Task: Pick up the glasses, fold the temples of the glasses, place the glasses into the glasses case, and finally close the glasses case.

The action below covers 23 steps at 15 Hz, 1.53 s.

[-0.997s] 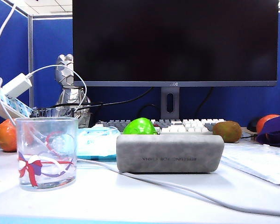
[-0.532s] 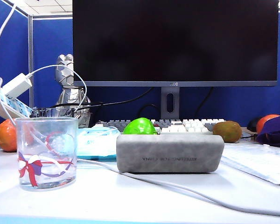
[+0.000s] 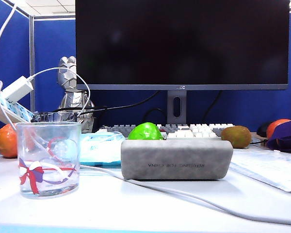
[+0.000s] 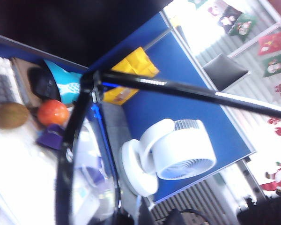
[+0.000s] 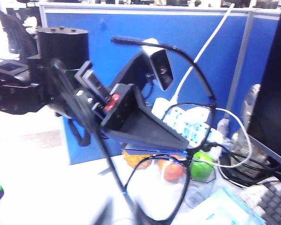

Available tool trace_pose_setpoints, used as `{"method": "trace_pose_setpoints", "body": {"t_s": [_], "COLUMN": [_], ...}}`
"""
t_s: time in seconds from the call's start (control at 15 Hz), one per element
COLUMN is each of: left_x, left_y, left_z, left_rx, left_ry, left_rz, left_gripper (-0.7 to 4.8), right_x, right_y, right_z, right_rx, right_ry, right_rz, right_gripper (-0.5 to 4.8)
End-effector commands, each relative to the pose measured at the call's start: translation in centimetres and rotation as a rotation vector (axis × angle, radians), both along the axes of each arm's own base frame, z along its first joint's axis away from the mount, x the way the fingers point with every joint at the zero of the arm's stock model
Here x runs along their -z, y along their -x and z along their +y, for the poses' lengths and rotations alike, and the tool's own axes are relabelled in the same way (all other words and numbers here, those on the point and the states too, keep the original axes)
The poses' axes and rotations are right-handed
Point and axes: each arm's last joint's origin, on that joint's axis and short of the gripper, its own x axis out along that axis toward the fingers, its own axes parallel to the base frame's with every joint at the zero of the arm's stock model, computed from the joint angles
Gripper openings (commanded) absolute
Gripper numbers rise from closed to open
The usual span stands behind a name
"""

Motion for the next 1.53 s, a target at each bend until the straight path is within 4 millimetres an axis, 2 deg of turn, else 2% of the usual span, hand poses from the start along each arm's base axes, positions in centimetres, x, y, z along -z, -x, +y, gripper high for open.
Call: {"method": "trace_pose_setpoints", "body": {"t_s": [0.07, 0.2, 0.8, 1.0, 1.4, 1.53], "left_x": [-0.3, -0.3, -0.4, -1.1, -1.1, -1.1], "left_y": [0.1, 0.1, 0.8, 1.0, 1.2, 1.2], "left_z": [0.0, 0.0, -0.2, -0.2, -0.3, -0.3], "left_rx": [0.009, 0.009, 0.252, 0.320, 0.367, 0.368], "left_ry": [0.025, 0.025, 0.014, 0.040, 0.036, 0.035], "left_rz": [0.005, 0.005, -0.015, -0.097, -0.101, -0.104], "left_gripper": [-0.02, -0.02, -0.03, -0.03, -0.03, -0.03], "right_x": [-0.4, -0.4, 0.3, 0.7, -0.8, -0.6], "right_y": [0.4, 0.5, -1.4, -2.4, -2.4, -2.5], "right_z": [0.1, 0.1, 1.8, 2.6, 2.5, 2.5], "right_rx": [-0.119, -0.157, -0.182, -0.179, -0.160, -0.146], "right_ry": [-0.020, -0.021, -0.012, -0.010, -0.076, -0.069], "right_rz": [-0.021, -0.014, -0.002, 0.001, -0.080, -0.068], "right_gripper": [-0.04, -0.04, -0.04, -0.04, -0.04, -0.04]}}
